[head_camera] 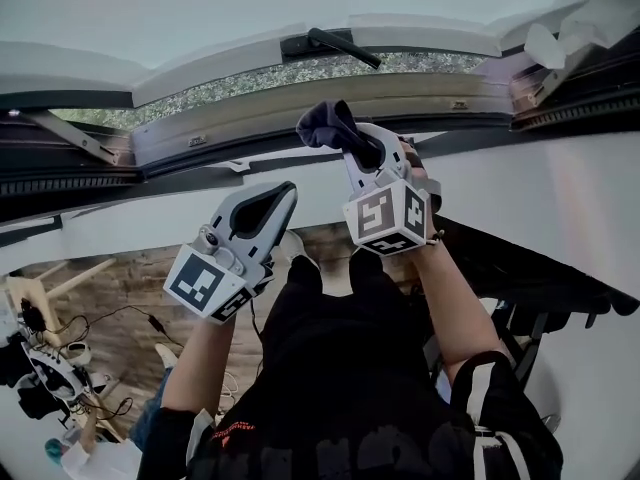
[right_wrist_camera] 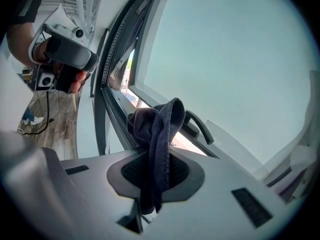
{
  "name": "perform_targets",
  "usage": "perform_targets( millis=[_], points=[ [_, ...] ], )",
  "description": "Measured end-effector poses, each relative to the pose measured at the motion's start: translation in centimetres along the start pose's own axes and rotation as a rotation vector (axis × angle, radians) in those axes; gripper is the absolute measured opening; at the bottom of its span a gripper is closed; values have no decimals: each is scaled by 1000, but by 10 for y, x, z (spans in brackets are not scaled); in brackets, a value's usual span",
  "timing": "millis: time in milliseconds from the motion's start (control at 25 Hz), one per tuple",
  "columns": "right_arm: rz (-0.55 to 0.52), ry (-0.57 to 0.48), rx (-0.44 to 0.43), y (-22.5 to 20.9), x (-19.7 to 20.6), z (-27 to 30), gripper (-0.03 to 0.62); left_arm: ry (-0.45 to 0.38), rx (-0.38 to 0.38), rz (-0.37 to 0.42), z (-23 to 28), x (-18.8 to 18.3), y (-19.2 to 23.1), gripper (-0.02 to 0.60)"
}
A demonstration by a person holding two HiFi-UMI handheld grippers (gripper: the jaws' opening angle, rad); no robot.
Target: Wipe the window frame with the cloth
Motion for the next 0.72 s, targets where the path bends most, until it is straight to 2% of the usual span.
perform_targets(
  millis=[720],
  points=[
    [90,43,153,-89,55,-43,43,4,108,9,74,-5,-33,21]
  ],
)
Point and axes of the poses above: the fingertips, and each gripper's own axes: z forward along the fingers, y to its left, x out of its underside, the point moved 8 cm from there along -z, backward along the fingers, and after that the axes turned 14 degrees about z, right-handed, at the moved point
